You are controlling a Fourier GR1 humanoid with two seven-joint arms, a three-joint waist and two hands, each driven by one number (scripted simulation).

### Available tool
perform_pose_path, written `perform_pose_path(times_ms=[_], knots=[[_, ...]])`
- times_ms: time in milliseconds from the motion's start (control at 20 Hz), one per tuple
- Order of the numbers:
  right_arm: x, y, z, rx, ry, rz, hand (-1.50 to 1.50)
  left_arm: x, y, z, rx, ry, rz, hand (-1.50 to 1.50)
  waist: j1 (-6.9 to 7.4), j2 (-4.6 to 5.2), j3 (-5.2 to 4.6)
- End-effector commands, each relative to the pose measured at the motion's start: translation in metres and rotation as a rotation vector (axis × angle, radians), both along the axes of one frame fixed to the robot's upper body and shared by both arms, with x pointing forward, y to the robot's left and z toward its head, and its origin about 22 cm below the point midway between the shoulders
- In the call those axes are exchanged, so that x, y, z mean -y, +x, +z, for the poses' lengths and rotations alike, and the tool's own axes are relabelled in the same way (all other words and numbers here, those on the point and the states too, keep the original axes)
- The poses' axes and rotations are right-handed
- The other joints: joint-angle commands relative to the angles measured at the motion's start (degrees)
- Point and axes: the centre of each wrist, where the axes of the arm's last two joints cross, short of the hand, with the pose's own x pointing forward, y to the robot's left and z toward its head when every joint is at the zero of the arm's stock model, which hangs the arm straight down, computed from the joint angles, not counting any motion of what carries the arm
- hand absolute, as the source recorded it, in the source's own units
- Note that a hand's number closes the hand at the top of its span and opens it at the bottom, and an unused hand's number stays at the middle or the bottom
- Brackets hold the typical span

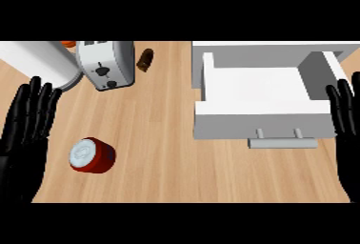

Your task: Pick up the can, place it into the drawer and close the drawer

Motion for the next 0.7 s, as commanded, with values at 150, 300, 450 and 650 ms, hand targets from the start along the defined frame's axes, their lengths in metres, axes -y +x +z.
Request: perform_pose_path(times_ms=[150, 300, 450, 650], knots=[[-0.001, 0.001, -0.004, 0.017, 0.021, 0.014, -1.5, -0.006, -0.014, -0.005, -0.004, -0.079, 0.47, -1.5, 0.87, -1.83, -0.57], [0.018, -0.005, -0.031, -0.206, 0.032, -0.122, -1.5, -0.036, -0.034, -0.034, -0.211, -0.232, 0.809, -1.5, 3.16, -1.22, -0.84], [0.019, -0.005, -0.024, -0.234, 0.047, -0.116, -1.5, -0.022, -0.044, -0.034, -0.255, -0.31, 0.922, -1.5, 1.6, -1.78, -0.62], [0.019, -0.012, -0.021, -0.27, 0.051, -0.114, -1.5, 0.016, -0.063, -0.027, -0.284, -0.376, 0.973, -1.5, 0.52, -1.83, -0.53]])
